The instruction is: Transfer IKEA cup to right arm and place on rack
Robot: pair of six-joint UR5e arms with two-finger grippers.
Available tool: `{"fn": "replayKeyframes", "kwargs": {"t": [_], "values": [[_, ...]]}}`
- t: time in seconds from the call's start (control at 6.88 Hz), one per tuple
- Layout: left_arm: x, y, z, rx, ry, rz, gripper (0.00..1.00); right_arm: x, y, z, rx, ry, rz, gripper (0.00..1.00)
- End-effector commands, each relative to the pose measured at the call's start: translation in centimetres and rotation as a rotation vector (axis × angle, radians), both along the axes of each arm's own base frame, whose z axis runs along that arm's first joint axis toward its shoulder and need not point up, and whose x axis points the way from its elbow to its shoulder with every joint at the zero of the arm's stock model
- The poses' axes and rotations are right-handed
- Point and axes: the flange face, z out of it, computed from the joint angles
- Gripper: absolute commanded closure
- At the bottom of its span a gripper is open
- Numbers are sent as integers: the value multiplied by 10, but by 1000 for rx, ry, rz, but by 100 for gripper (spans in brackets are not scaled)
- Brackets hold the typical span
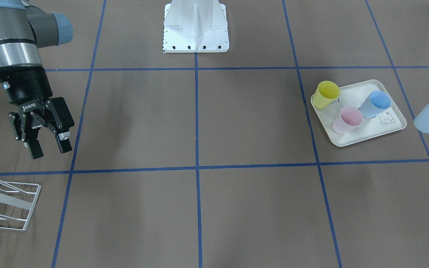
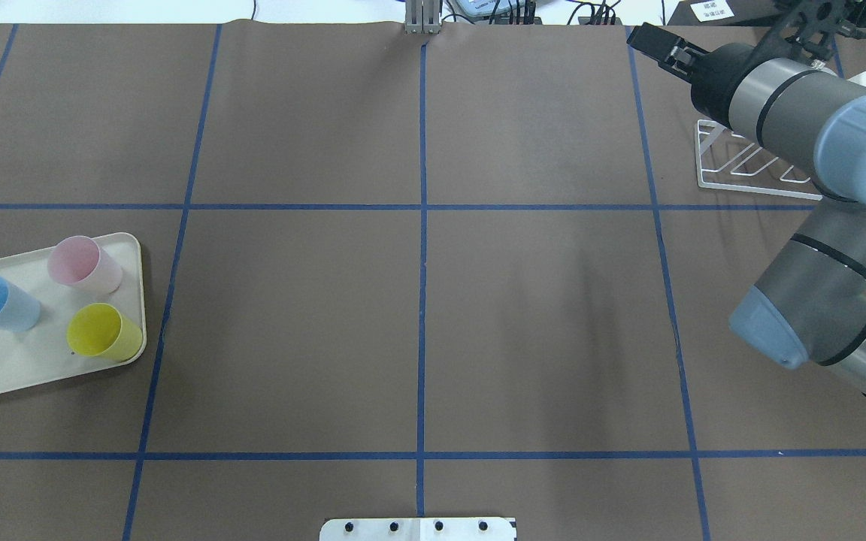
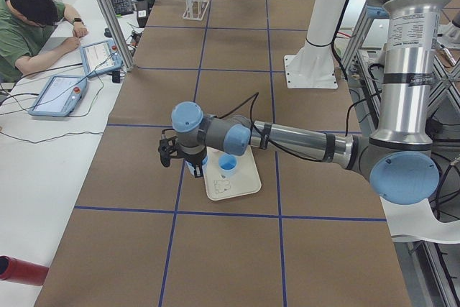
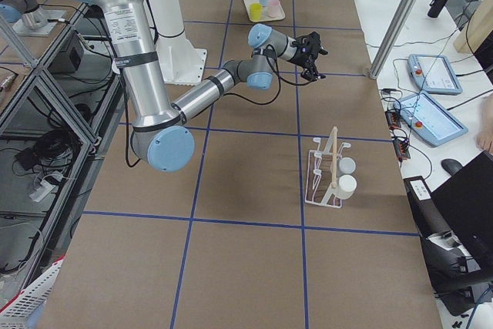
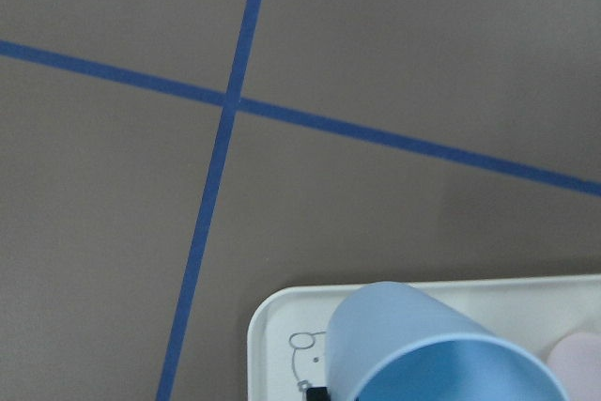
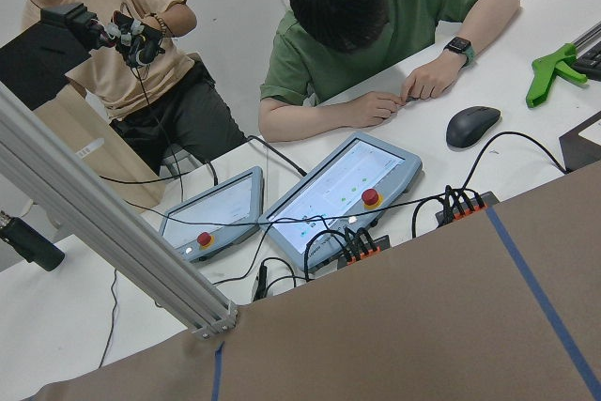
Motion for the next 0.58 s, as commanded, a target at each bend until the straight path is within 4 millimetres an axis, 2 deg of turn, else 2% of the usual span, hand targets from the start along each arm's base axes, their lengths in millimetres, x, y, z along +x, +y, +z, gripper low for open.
{"fn": "replayKeyframes", "kwargs": {"t": [0.0, 0.15, 0.44], "values": [[3, -48, -83, -42, -11, -149, 100, -25, 17, -13, -31, -86, -62, 1], [25, -55, -111, -79, 27, -196, 100, -32, 23, -13, -69, -126, -142, 1], [94, -48, -146, -99, 137, -259, 100, -45, 30, -40, -153, -279, -247, 1]]}}
